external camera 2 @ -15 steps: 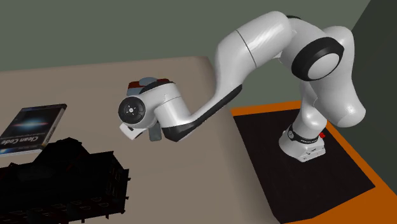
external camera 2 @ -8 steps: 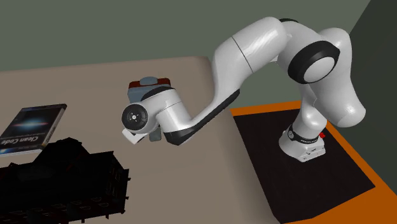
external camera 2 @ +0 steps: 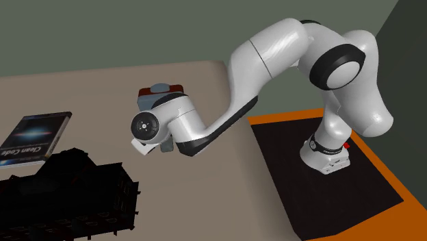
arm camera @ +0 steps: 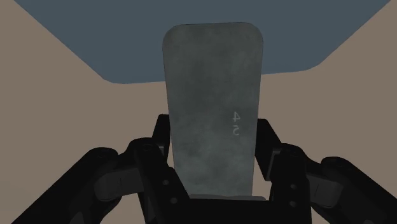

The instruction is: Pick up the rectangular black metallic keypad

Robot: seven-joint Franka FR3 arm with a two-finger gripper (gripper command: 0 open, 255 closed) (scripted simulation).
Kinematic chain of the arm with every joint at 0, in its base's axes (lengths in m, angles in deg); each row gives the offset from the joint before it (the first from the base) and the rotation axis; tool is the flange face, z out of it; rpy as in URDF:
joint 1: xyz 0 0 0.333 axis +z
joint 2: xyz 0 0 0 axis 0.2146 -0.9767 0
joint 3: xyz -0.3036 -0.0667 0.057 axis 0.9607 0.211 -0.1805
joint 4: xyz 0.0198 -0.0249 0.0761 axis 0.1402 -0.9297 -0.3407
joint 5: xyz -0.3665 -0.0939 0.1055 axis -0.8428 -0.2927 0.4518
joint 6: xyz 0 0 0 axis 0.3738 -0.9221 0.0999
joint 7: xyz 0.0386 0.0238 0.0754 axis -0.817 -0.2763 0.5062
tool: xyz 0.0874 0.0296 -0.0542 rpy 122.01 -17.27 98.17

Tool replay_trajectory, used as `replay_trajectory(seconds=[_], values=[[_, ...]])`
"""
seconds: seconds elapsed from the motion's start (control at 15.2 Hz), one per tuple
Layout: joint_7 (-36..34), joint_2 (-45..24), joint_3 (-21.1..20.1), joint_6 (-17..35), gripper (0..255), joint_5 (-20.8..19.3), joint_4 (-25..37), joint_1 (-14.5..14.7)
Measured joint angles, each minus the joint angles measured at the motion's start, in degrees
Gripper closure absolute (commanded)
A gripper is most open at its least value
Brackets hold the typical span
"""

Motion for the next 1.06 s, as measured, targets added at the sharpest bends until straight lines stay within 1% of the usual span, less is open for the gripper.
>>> replay_trajectory(seconds=[1.06], values=[[5.17,4.93,-0.55,-6.61,255,1.90,3.20,0.15]])
